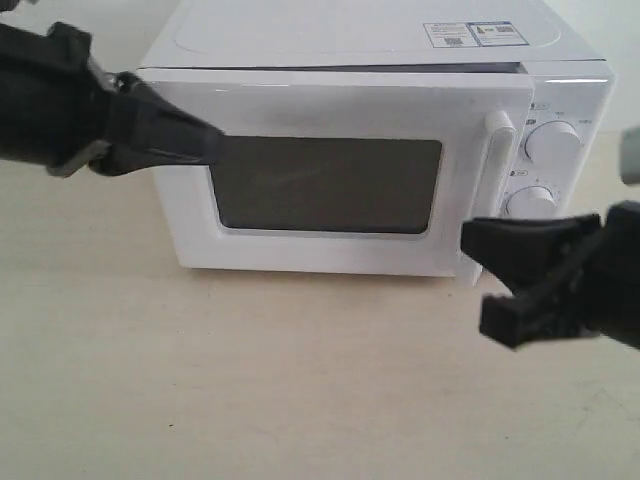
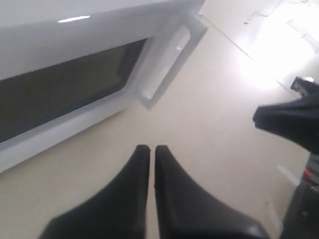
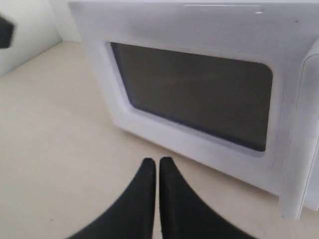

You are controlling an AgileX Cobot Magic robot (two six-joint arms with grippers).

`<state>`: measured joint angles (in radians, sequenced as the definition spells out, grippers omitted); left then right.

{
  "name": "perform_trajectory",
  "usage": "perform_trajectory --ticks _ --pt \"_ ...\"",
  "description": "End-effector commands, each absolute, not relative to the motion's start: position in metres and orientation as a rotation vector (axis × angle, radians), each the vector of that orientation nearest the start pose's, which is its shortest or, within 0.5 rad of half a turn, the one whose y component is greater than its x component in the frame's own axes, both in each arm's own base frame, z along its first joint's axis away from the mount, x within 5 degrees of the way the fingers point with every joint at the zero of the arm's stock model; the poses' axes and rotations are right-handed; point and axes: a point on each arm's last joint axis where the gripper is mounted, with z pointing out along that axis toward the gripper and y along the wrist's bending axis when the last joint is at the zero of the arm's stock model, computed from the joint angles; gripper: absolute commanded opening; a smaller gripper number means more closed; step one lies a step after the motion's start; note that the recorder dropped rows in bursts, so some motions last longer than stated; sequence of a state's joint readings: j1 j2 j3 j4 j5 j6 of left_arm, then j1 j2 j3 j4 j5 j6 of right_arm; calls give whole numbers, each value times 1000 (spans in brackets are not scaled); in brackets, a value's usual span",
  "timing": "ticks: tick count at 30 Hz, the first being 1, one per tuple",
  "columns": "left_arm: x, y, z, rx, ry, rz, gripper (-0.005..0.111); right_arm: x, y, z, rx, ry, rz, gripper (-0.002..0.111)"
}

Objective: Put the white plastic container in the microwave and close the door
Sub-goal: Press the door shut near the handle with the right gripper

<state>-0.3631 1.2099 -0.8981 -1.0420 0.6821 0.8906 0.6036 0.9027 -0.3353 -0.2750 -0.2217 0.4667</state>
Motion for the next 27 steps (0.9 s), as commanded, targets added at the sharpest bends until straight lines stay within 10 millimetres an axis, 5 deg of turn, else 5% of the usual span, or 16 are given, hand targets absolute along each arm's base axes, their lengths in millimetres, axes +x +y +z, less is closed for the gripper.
perform_trajectory --ticks 1,14,27 --pt "180 -109 317 494 2088 -734 4 181 110 248 -268 1760 582 0" --pt "84 -52 307 238 1986 -605 4 246 130 239 -187 1747 469 0" --pt "56 -35 303 214 2014 -526 4 284 142 243 -141 1764 358 0"
